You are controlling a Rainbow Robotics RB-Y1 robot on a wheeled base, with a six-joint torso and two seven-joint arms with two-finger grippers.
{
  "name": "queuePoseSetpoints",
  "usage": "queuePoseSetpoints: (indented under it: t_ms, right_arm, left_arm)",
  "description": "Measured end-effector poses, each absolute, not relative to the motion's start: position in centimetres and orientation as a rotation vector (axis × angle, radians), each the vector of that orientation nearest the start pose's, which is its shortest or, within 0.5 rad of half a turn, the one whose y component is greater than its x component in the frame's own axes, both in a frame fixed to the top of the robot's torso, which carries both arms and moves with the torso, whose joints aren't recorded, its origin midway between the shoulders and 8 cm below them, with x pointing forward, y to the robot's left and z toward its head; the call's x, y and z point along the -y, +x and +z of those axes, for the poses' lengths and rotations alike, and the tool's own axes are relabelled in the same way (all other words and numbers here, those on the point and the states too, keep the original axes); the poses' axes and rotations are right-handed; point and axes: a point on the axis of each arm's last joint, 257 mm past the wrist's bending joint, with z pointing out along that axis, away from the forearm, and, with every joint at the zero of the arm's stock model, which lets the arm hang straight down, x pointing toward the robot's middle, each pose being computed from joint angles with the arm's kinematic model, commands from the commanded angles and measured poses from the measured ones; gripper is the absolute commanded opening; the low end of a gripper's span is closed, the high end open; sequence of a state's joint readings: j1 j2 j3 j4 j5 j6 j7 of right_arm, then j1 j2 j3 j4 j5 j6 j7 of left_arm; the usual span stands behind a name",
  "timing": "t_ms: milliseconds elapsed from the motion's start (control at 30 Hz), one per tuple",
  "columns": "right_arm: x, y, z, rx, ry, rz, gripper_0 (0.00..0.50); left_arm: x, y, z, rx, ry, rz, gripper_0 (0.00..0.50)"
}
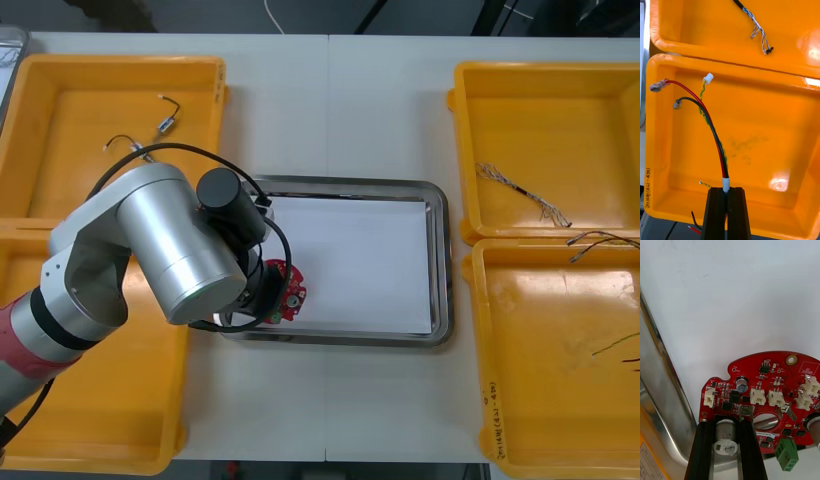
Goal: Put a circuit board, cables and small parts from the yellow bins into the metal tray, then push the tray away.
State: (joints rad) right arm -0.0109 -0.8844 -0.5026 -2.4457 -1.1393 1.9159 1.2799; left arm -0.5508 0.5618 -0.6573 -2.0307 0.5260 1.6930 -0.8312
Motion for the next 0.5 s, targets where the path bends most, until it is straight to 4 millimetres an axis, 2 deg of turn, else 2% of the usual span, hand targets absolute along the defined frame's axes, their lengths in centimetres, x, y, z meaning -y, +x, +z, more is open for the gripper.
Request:
queuePoseSetpoints:
  t_ms: [267, 300, 333, 367, 400, 467, 500]
  right_arm:
    - [33.8, 32.4, -10.1, -2.564, -0.318, 0.034, 0.000]
    - [33.7, 32.5, -9.9, -2.559, -0.325, 0.032, 0.000]
    - [33.7, 32.5, -9.8, -2.555, -0.334, 0.029, 0.000]
    - [33.7, 32.5, -9.7, -2.553, -0.344, 0.024, 0.000]
    - [33.7, 32.5, -9.6, -2.551, -0.359, 0.018, 0.000]
    - [33.7, 32.5, -9.5, -2.545, -0.405, -0.001, 0.000]
    - [33.8, 32.4, -9.5, -2.542, -0.427, -0.011, 0.000]
  left_arm:
    - [-11.4, 41.4, -28.3, -2.684, 0.334, 0.004, 0.007]
    - [-11.4, 41.4, -28.4, -2.686, 0.332, 0.006, 0.023]
    - [-11.5, 41.5, -28.5, -2.687, 0.330, 0.007, 0.076]
    - [-11.5, 41.5, -28.5, -2.687, 0.329, 0.007, 0.184]
    - [-11.5, 41.5, -28.5, -2.687, 0.329, 0.007, 0.243]
    - [-11.4, 41.5, -28.5, -2.687, 0.329, 0.006, 0.440]
    - [-11.4, 41.5, -28.5, -2.687, 0.328, 0.005, 0.479]
